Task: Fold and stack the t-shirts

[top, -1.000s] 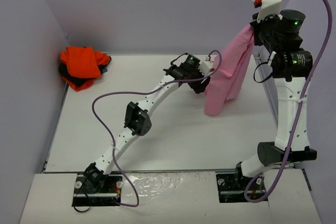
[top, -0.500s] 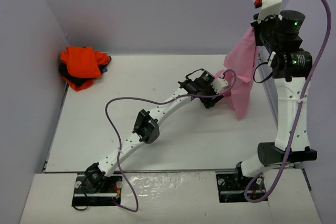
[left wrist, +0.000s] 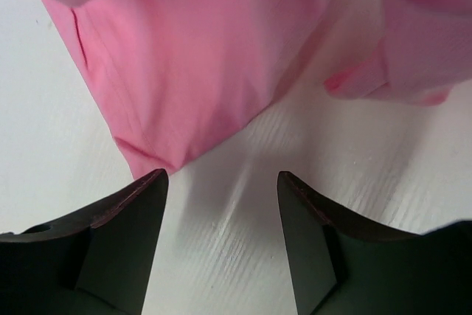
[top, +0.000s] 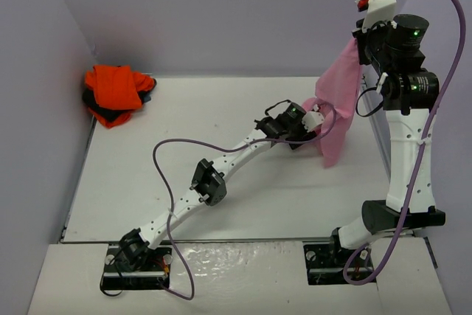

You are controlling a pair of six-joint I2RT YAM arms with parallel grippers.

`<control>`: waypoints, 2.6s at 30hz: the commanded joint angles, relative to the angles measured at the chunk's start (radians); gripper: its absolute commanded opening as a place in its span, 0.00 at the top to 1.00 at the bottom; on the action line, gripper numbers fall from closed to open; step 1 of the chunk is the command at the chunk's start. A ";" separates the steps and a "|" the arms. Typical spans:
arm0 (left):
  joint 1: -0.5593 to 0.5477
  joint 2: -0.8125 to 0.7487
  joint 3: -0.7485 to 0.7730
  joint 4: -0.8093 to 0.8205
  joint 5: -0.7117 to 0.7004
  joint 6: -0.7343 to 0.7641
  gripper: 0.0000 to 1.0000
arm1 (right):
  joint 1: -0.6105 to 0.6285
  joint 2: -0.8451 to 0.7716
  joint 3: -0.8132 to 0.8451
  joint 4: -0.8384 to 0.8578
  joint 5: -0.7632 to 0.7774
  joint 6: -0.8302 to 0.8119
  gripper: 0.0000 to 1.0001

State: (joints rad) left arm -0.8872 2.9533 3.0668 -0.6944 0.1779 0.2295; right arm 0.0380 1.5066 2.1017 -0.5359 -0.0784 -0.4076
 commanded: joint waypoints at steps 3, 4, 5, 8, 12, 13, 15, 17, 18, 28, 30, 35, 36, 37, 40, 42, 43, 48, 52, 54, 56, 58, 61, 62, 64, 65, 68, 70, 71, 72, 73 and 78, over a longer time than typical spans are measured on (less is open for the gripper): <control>-0.026 -0.010 -0.008 0.142 -0.049 0.136 0.43 | -0.008 -0.058 0.029 0.088 0.005 0.001 0.98; -0.027 -0.009 -0.017 0.150 -0.052 0.159 0.43 | -0.008 -0.059 0.027 0.087 0.007 -0.001 0.98; -0.027 -0.008 -0.035 0.163 -0.057 0.190 0.43 | -0.009 -0.060 0.024 0.086 0.010 -0.004 0.98; -0.024 -0.011 -0.071 0.188 -0.061 0.241 0.46 | -0.007 -0.059 0.020 0.083 0.014 -0.005 0.98; -0.018 -0.001 -0.071 0.219 -0.064 0.232 0.46 | -0.009 -0.050 0.020 0.082 0.008 0.001 0.98; -0.018 0.003 -0.067 0.225 -0.066 0.226 0.45 | -0.008 -0.049 0.020 0.082 0.005 0.002 0.98; -0.018 0.013 -0.063 0.243 -0.070 0.218 0.45 | -0.007 -0.048 0.021 0.082 0.000 0.003 0.98; -0.020 0.027 -0.051 0.264 -0.083 0.219 0.45 | -0.009 -0.046 0.018 0.078 -0.007 0.011 0.98; -0.022 0.032 -0.047 0.270 -0.090 0.226 0.45 | -0.009 -0.047 0.016 0.076 -0.010 0.013 0.98; -0.012 0.020 -0.065 0.256 -0.036 0.255 1.00 | -0.009 -0.057 0.003 0.064 -0.015 0.010 0.98; -0.004 0.019 -0.055 0.229 -0.015 0.243 1.00 | -0.009 -0.055 0.006 0.065 -0.020 0.009 0.98; 0.004 0.003 -0.053 0.184 0.010 0.238 1.00 | -0.009 -0.054 0.007 0.066 -0.020 0.004 0.97; 0.006 -0.001 -0.054 0.177 0.012 0.238 1.00 | -0.009 -0.054 0.006 0.066 -0.021 0.003 0.97; 0.005 -0.005 -0.054 0.173 0.006 0.237 1.00 | -0.009 -0.057 0.005 0.068 -0.020 0.001 0.97; 0.005 -0.026 -0.043 0.154 -0.017 0.251 0.93 | -0.009 -0.062 -0.005 0.071 -0.012 -0.002 0.97; 0.008 -0.046 -0.048 0.144 -0.018 0.258 0.90 | -0.010 -0.063 -0.008 0.073 -0.011 -0.004 0.97; 0.008 -0.047 -0.048 0.143 -0.017 0.259 0.87 | -0.010 -0.065 -0.008 0.074 -0.012 -0.004 0.97; 0.007 -0.094 -0.067 0.095 -0.016 0.301 0.70 | -0.010 -0.066 -0.005 0.078 -0.012 -0.005 0.97; 0.010 -0.121 -0.091 0.075 -0.020 0.329 0.69 | -0.009 -0.068 -0.006 0.078 -0.013 -0.004 0.96; 0.012 -0.131 -0.096 0.055 -0.008 0.339 0.69 | -0.009 -0.073 -0.006 0.080 -0.006 -0.009 0.96; 0.014 -0.148 -0.107 0.031 0.014 0.364 0.69 | -0.009 -0.074 -0.005 0.080 0.001 -0.012 0.96; 0.017 -0.186 -0.160 0.022 0.021 0.396 0.69 | -0.009 -0.076 -0.005 0.080 0.003 -0.014 0.96; 0.030 -0.280 -0.299 0.011 0.031 0.470 0.69 | -0.010 -0.078 -0.002 0.080 0.010 -0.016 0.96; 0.035 -0.300 -0.323 0.005 0.031 0.493 0.69 | -0.009 -0.078 0.000 0.080 0.011 -0.017 0.96; 0.042 -0.348 -0.377 -0.001 0.020 0.536 0.69 | -0.009 -0.077 0.001 0.083 0.015 -0.018 0.96; 0.045 -0.364 -0.392 -0.006 0.017 0.549 0.69 | -0.009 -0.077 0.001 0.083 0.015 -0.019 0.96; 0.049 -0.430 -0.454 -0.028 0.000 0.600 0.68 | -0.009 -0.080 -0.007 0.091 0.021 -0.020 0.96; 0.053 -0.474 -0.504 -0.030 -0.007 0.615 0.68 | -0.012 -0.084 -0.015 0.094 0.025 -0.020 0.96; 0.055 -0.485 -0.513 -0.032 -0.008 0.613 0.68 | -0.013 -0.088 -0.020 0.097 0.030 -0.021 0.96; 0.058 -0.495 -0.520 -0.037 -0.009 0.612 0.67 | -0.013 -0.091 -0.024 0.101 0.034 -0.022 0.96; 0.061 -0.503 -0.524 -0.046 -0.008 0.615 0.67 | -0.014 -0.092 -0.030 0.103 0.035 -0.023 0.96; 0.060 -0.497 -0.540 -0.054 0.007 0.611 0.67 | -0.021 -0.105 -0.054 0.110 0.030 -0.017 0.96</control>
State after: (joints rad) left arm -0.8254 2.5486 2.5221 -0.7371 0.1773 0.8120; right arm 0.0273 1.4535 2.0470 -0.5549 -0.0660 -0.4206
